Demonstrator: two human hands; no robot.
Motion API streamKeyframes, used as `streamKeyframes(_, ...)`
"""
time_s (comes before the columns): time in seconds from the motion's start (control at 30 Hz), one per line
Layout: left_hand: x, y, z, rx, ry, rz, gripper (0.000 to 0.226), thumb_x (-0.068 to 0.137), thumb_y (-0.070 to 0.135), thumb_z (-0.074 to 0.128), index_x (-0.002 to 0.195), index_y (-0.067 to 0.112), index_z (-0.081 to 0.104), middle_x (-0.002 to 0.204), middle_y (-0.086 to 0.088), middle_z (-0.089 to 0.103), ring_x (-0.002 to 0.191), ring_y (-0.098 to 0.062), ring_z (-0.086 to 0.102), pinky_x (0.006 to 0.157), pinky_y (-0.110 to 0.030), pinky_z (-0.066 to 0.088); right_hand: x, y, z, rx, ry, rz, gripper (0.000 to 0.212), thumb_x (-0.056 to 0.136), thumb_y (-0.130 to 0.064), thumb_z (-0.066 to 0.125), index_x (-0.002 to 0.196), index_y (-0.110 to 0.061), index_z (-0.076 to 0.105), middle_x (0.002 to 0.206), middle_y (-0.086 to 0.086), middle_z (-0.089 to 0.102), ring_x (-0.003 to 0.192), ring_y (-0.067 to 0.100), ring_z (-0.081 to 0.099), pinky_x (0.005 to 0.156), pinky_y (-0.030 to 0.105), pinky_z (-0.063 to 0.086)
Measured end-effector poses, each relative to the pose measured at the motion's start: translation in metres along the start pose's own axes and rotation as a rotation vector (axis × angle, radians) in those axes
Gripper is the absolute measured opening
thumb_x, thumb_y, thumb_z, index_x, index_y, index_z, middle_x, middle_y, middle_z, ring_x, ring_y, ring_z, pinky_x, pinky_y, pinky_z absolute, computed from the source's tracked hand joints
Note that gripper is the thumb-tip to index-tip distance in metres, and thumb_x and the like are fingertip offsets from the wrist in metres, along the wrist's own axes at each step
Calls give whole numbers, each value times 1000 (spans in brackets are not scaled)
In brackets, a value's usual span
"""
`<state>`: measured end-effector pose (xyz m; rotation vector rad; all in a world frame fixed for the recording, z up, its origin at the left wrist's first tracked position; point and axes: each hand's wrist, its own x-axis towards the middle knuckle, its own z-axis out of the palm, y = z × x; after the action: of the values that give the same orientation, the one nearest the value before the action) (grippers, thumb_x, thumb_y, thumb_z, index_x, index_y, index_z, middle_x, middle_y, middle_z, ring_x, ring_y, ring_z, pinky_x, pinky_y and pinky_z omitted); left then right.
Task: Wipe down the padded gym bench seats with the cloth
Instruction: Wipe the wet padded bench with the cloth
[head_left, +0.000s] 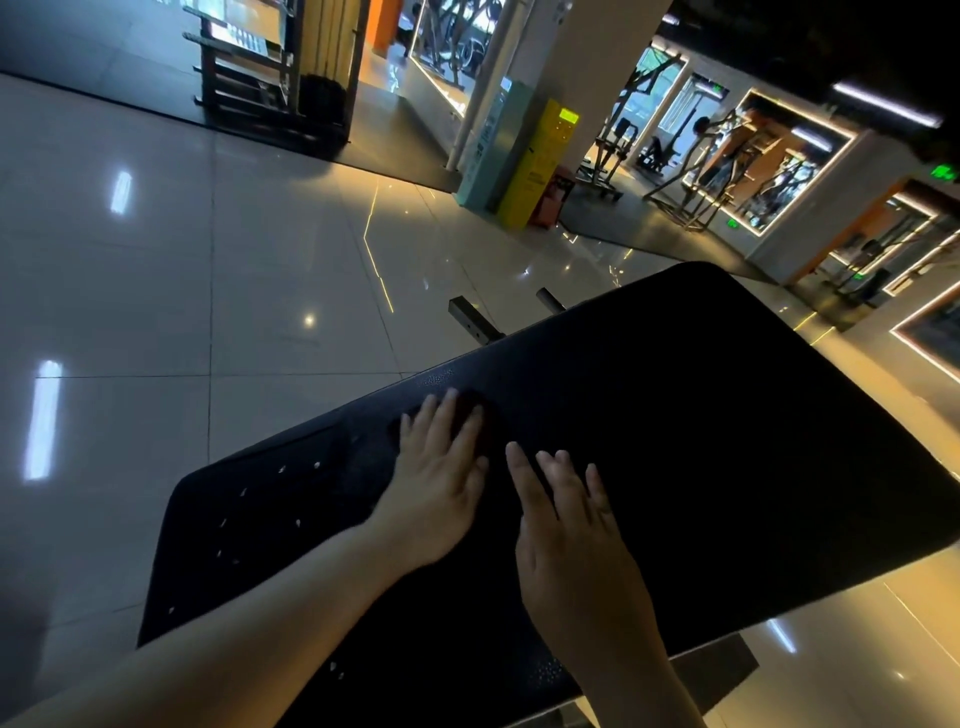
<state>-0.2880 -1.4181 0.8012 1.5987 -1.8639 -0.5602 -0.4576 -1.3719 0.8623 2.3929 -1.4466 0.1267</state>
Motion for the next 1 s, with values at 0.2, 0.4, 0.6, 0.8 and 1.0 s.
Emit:
streamKeyframes(0.2,-55,-20,-5,83,-98,494,51,105,42,34,154,39,23,165,20,-5,152,-8,-12,121,-44,-8,-3,-1,3,-20,14,1,58,97,-28,30,153,-14,37,151,16,47,146,30,37,119,49,31)
streamKeyframes(0.4,-2,-33,-17,35,-66,121,57,100,51,18,153,44,-1,164,11,-18,150,-12,-23,123,-46,-9,-3,-2,2,14,1,7,53,104,-31,26,153,-12,31,155,15,43,150,26,30,122,47,25)
streamKeyframes(0.6,-21,25,21,-255,-148,-77,48,104,50,13,147,41,-6,149,24,-28,145,-11,-33,117,-37,-24,-2,-2,3,-40,-5,3,55,107,-40,24,154,-14,36,154,18,44,149,30,31,120,48,29)
streamKeyframes(0.8,-79,26,-8,-1051,-117,-159,60,101,6,43,143,50,42,144,41,35,137,15,28,112,-19,31,-5,-52,15,-62,-78,180,75,95,-55,27,155,-11,35,163,23,21,153,43,7,121,58,15)
streamKeyframes(1.0,-84,17,-10,-876,10,-145,68,95,-5,48,139,45,47,134,41,45,133,13,35,118,-33,32,-18,-50,15,-81,-75,102,63,95,-42,30,144,-10,52,159,15,36,150,32,27,116,55,21)
